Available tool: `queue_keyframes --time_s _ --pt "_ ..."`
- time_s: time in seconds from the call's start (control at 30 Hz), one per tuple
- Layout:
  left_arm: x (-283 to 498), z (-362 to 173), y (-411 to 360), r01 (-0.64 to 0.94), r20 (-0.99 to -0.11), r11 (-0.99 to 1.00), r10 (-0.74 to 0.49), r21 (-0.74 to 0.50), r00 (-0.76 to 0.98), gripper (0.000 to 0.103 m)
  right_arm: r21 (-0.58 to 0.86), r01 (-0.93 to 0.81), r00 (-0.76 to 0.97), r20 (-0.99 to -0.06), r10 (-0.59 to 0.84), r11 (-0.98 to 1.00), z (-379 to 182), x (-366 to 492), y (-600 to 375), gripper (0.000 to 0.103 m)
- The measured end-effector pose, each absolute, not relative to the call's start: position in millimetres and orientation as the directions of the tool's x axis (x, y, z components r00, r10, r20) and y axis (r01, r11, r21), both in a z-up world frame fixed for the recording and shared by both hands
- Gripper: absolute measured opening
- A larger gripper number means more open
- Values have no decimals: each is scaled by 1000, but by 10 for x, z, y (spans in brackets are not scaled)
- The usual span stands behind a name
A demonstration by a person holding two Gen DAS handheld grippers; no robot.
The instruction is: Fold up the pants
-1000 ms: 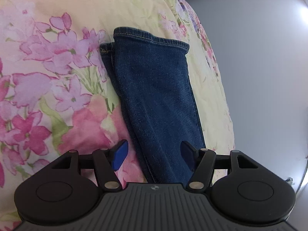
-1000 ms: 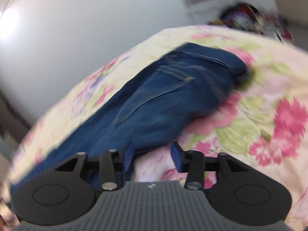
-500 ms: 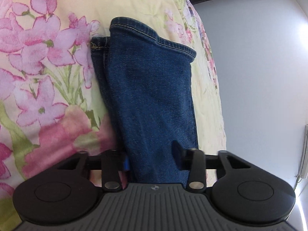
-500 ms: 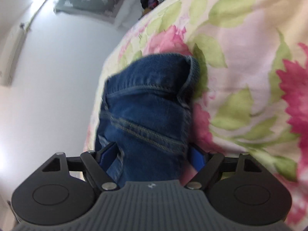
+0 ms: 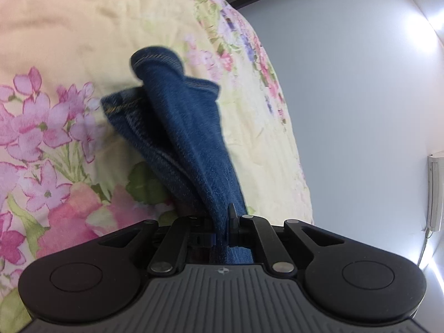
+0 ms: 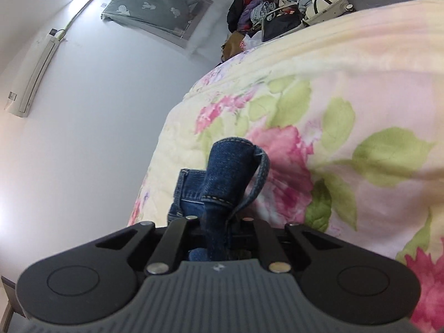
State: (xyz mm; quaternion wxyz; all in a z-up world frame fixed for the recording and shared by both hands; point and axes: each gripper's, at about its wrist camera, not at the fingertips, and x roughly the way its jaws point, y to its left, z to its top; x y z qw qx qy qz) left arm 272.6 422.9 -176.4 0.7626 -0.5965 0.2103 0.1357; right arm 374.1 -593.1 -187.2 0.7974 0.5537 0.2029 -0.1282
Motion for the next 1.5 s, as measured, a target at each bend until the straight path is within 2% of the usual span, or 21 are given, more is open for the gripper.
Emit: queue_keyframes --time_s 0.33,0.43,0.57,0.63,0.67,0.7,0.87,1.0,1.1,1.2,1.33,1.43,1.5 --pt "2089 -1209 4471 -461 -486 271 -27 -845 874 6 856 420 883 -463 83 300 -1200 3244 -5917 3" --pt "1755 -1300 4490 -512 -550 322 -36 -797 834 6 859 416 880 -463 105 297 -1116 2895 -5851 3" --pt "1405 -1752 4553 -597 -637 280 -72 -751 767 7 829 480 842 -527 116 288 -1436 2402 -5862 4" --pt "1343 -1938 4606 -622 -663 281 -76 -731 745 12 796 531 802 -583 131 289 -1727 2280 -5907 6" --pt "1291 -2007 4646 -637 -669 258 -55 -726 741 16 778 548 782 -607 142 308 -1869 2266 -5939 14" --pt "1230 -2073 4699 -643 -664 219 -34 -734 747 25 755 566 763 -632 135 332 -1972 2241 -5970 19" --pt "1179 -2248 4970 -598 -602 98 -23 -796 798 25 672 603 755 -654 -37 429 -1820 1945 -5892 37" --pt "1269 -2264 4979 -583 -587 106 -9 -806 810 25 484 609 751 -607 -260 629 -1247 1851 -5488 37" --pt "1271 -2352 4992 -558 -560 70 3 -827 829 27 333 508 802 -520 -295 794 -895 1936 -4916 37" --pt "1251 -2412 4998 -540 -540 45 8 -840 841 29 265 310 857 -493 -148 913 -784 2196 -4161 37" --pt "1263 -2451 5037 -535 -535 30 -3 -844 845 33 196 16 822 -561 99 980 -1059 2682 -2797 28" --pt "1278 -2468 5064 -532 -532 27 -10 -847 847 33 218 -171 730 -627 272 961 -1347 2880 -1757 19" --pt "1289 -2462 5075 -534 -534 34 -14 -845 845 33 224 -280 645 -676 356 933 -1541 2920 -1029 19"
